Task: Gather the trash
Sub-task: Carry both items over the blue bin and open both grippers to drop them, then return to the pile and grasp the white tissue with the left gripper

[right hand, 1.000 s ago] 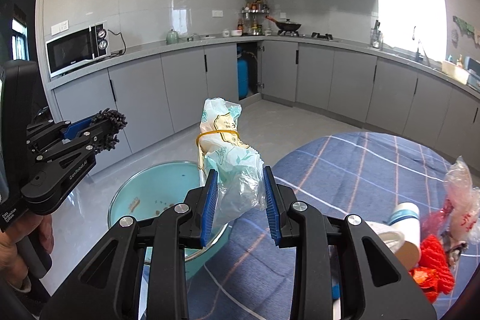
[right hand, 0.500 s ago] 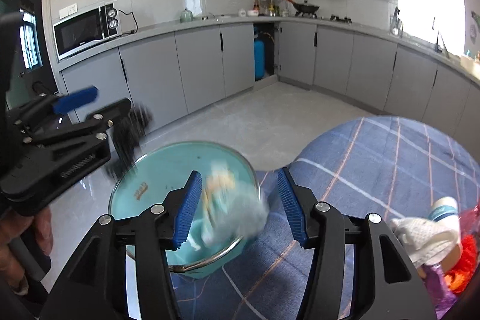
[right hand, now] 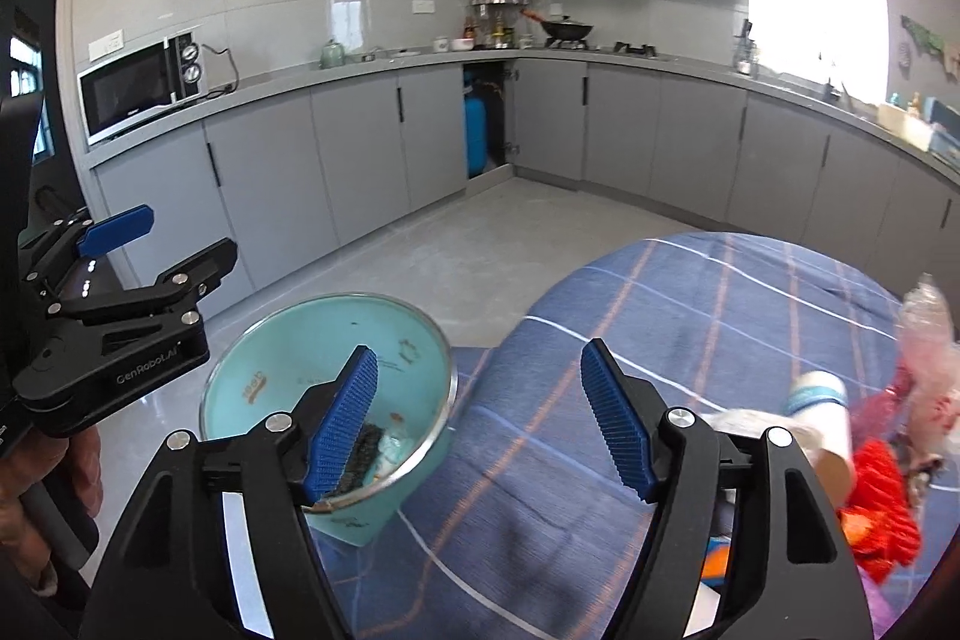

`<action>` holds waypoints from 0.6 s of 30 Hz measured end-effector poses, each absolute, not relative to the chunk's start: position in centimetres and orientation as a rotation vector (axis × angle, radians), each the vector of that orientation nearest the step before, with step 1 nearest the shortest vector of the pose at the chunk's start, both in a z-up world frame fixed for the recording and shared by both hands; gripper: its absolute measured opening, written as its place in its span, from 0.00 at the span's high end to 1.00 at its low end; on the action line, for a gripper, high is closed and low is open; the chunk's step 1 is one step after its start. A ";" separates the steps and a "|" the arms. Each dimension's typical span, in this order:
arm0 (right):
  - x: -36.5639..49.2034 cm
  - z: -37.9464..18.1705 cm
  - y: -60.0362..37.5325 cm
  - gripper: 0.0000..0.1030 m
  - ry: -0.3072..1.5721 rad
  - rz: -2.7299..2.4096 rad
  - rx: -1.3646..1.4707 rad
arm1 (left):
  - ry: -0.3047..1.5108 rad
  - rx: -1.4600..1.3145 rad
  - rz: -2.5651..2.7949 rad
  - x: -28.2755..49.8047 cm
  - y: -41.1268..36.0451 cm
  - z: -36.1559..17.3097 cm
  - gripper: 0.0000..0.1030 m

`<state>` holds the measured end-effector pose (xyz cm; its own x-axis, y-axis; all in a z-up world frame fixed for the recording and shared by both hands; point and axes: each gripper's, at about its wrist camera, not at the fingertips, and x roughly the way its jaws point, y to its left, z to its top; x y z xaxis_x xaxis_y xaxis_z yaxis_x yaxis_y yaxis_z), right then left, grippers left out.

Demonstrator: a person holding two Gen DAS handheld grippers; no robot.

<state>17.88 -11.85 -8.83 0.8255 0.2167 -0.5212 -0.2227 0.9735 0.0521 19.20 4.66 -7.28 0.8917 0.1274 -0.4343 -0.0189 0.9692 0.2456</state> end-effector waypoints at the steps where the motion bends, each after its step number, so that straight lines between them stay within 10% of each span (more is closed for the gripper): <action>1: 17.4 -8.6 -12.4 0.30 0.547 0.220 -0.007 | 0.465 0.239 0.071 19.0 4.3 -7.2 0.24; 18: 9.8 -6.8 -22.1 0.28 0.458 0.034 0.042 | 0.446 0.324 -0.118 13.9 -5.3 -7.5 0.23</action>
